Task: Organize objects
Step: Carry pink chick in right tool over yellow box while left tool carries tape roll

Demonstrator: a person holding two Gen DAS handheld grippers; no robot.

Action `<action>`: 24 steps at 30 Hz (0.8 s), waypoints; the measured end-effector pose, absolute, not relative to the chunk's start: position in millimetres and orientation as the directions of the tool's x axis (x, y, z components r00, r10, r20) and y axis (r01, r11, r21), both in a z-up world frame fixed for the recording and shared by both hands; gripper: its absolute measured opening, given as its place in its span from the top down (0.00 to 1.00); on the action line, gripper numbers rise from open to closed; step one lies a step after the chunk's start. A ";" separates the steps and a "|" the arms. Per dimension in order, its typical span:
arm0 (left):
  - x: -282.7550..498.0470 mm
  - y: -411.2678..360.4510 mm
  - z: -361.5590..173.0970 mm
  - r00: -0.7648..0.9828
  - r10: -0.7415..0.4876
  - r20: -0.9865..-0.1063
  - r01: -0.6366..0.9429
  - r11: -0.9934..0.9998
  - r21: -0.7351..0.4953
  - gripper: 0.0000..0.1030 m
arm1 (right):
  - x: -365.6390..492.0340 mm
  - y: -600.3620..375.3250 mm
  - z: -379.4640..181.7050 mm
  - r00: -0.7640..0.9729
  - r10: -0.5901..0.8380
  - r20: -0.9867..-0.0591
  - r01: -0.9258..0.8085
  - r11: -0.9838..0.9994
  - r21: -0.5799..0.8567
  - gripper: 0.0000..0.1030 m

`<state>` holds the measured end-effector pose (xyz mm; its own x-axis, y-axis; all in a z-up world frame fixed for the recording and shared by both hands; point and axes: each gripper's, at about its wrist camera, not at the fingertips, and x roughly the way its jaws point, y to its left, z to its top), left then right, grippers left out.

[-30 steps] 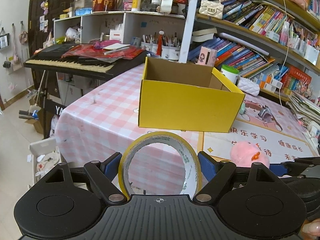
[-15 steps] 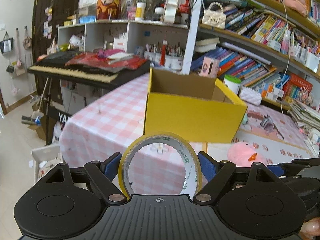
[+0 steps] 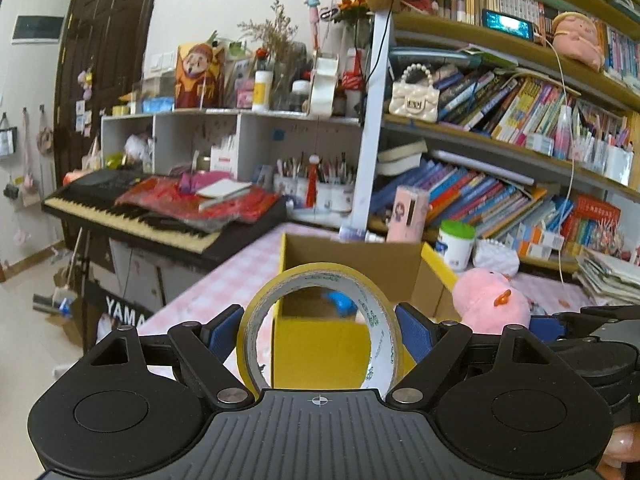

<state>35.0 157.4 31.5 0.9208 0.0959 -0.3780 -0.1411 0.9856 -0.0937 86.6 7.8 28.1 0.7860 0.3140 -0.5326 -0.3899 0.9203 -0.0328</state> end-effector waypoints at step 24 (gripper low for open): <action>172.9 133.1 7.9 0.878 0.162 -0.450 -0.176 0.984 0.010 0.20 | 245.3 4.4 28.2 0.794 0.324 -0.514 -0.418 0.905 -0.077 0.47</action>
